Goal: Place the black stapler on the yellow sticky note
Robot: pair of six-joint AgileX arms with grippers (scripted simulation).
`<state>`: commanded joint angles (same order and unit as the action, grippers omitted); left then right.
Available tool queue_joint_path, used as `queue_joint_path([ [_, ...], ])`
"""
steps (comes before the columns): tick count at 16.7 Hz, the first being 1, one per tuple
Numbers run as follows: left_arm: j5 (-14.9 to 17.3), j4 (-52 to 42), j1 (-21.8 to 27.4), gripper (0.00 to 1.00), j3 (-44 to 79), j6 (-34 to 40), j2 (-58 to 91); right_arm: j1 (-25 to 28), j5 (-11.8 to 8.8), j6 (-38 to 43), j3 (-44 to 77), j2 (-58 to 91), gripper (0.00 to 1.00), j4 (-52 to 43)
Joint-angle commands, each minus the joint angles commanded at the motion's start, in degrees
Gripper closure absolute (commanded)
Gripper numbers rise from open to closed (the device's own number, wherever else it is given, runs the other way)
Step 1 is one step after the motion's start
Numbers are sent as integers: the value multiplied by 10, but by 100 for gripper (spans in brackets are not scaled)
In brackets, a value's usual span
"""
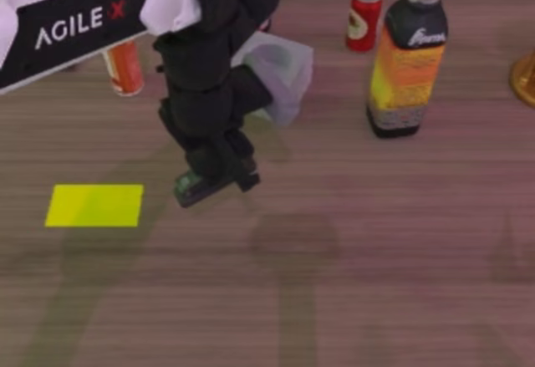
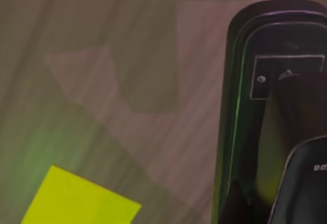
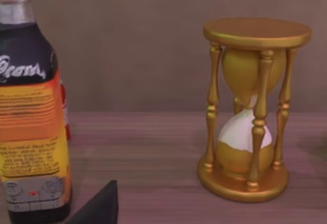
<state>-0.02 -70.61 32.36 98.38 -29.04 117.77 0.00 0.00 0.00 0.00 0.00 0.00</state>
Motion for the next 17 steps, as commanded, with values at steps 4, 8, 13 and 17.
queue_joint_path([
  [4, 0, -1, 3, 100, 1, -1, 0, 0, 0, 0, 0, 0, 0, 0],
  [8, -6, -9, -13, 100, 7, -41, 3, 0, 0, 0, 0, 0, 0, 0],
  [13, -27, -35, -81, 100, 13, -211, 2, 0, 0, 0, 0, 0, 0, 0],
  [17, -47, -57, -144, 100, 12, -379, -1, 0, 0, 0, 0, 0, 0, 0],
])
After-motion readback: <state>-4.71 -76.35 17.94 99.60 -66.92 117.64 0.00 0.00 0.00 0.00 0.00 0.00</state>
